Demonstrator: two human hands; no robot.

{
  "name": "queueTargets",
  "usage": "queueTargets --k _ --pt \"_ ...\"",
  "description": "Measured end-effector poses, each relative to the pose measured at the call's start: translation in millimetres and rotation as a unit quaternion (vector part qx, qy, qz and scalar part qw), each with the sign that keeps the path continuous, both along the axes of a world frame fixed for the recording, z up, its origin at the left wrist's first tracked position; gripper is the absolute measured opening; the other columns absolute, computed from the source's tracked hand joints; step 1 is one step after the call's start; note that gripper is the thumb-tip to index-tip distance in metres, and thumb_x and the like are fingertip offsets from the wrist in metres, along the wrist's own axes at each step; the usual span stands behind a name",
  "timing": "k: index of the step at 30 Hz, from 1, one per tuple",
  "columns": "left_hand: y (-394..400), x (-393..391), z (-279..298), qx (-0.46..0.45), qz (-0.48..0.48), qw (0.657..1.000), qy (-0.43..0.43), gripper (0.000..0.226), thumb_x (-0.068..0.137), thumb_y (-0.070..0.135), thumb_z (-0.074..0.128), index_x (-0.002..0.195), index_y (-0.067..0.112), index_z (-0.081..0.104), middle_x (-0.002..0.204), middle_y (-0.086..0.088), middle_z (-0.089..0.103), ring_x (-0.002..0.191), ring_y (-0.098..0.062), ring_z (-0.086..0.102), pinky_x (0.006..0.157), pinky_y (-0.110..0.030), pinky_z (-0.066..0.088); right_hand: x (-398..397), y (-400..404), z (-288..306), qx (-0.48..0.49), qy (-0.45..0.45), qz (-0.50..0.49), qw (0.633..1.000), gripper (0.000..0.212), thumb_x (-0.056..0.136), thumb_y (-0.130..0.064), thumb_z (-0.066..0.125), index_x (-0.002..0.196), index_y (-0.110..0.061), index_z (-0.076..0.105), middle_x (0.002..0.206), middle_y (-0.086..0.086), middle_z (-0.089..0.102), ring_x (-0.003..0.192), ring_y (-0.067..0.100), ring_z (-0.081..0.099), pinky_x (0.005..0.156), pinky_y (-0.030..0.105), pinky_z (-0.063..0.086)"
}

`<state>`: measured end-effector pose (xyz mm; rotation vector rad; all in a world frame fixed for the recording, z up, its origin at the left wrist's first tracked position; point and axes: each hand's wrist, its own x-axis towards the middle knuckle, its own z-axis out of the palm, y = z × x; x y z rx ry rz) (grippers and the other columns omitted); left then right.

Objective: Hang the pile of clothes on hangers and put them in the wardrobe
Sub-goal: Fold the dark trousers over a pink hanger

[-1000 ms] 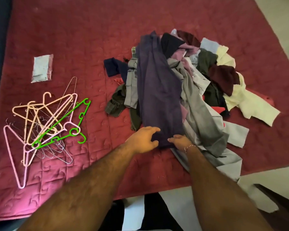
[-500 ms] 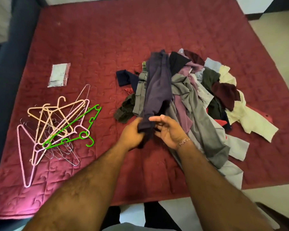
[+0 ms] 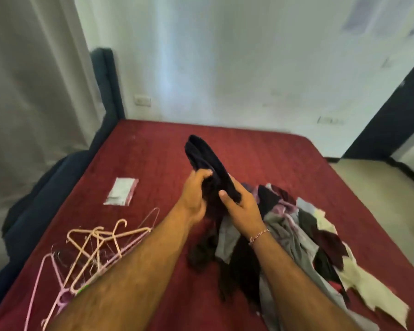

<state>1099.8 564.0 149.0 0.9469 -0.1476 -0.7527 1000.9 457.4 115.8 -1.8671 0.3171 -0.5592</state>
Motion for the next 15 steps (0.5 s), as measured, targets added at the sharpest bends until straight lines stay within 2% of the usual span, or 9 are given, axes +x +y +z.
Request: queueTargets --k 2,3,5,7,9,11,15 --pt "10.2 20.3 21.8 0.061 0.033 0.991 -0.118 0.029 0.093 -0.002 0.059 0.12 0.007 0.062 0.091 -0.005 0.073 0.075 -0.013 0.071 0.063 -0.025 0.056 24.2 9.2 35.6 -0.036 -0.033 -0.02 0.999 0.04 0.099 -0.025 0.064 0.138 -0.019 0.064 0.131 -0.006 0.07 0.124 0.011 0.064 0.105 0.033 0.052" --pt "16.0 31.3 36.6 0.1 0.05 0.979 -0.171 0.033 0.089 -0.007 0.062 0.119 0.007 0.064 0.093 -0.006 0.074 0.077 -0.015 0.072 0.064 -0.027 0.056 37.2 12.8 53.6 -0.065 -0.038 -0.033 0.997 0.035 0.097 -0.025 0.063 0.132 -0.021 0.068 0.124 -0.007 0.074 0.118 0.011 0.068 0.1 0.035 0.055" --pt "31.4 56.9 67.0 0.163 0.081 0.957 -0.227 0.029 0.084 -0.006 0.064 0.109 0.008 0.07 0.095 -0.011 0.076 0.085 -0.025 0.073 0.068 -0.033 0.058 59.1 18.0 89.9 -0.101 -0.043 -0.068 0.992 0.023 0.095 -0.023 0.063 0.115 -0.023 0.073 0.107 -0.008 0.077 0.102 0.008 0.071 0.09 0.037 0.057" --pt "51.3 88.8 101.9 0.189 0.107 0.94 -0.264 0.013 0.087 0.002 0.068 0.095 0.011 0.073 0.094 -0.013 0.077 0.085 -0.028 0.073 0.073 -0.037 0.057 76.1 14.6 132.9 -0.099 -0.062 -0.147 0.982 0.01 0.092 -0.02 0.066 0.101 -0.024 0.07 0.094 -0.003 0.075 0.09 0.011 0.068 0.085 0.04 0.057" --pt "78.1 123.8 142.3 0.208 0.123 0.912 -0.331 0.002 0.092 0.018 0.073 0.093 0.016 0.075 0.093 -0.008 0.077 0.086 -0.026 0.073 0.079 -0.038 0.059 80.2 3.7 182.4 -0.082 -0.082 -0.231 0.966 0.013 0.089 -0.015 0.071 0.098 -0.021 0.065 0.093 0.001 0.071 0.092 0.02 0.067 0.088 0.038 0.056" --pt "105.4 156.3 181.4 0.223 0.132 0.883 -0.39 0.013 0.096 0.028 0.072 0.104 0.018 0.076 0.097 -0.003 0.077 0.088 -0.021 0.072 0.085 -0.034 0.057 74.1 -12.5 232.8 -0.126 -0.094 -0.284 0.946 0.016 0.088 -0.017 0.074 0.102 -0.017 0.067 0.099 0.006 0.072 0.098 0.027 0.068 0.088 0.034 0.052" --pt "140.8 196.1 253.0 0.123 0.113 0.888 -0.429 0.015 0.103 0.025 0.063 0.109 0.019 0.077 0.106 -0.005 0.079 0.101 -0.024 0.075 0.099 -0.043 0.057 61.6 -45.4 308.8 -0.264 -0.028 -0.265 0.927 0.031 0.097 -0.039 0.063 0.105 -0.01 0.073 0.11 0.013 0.074 0.103 0.032 0.067 0.089 0.037 0.052"
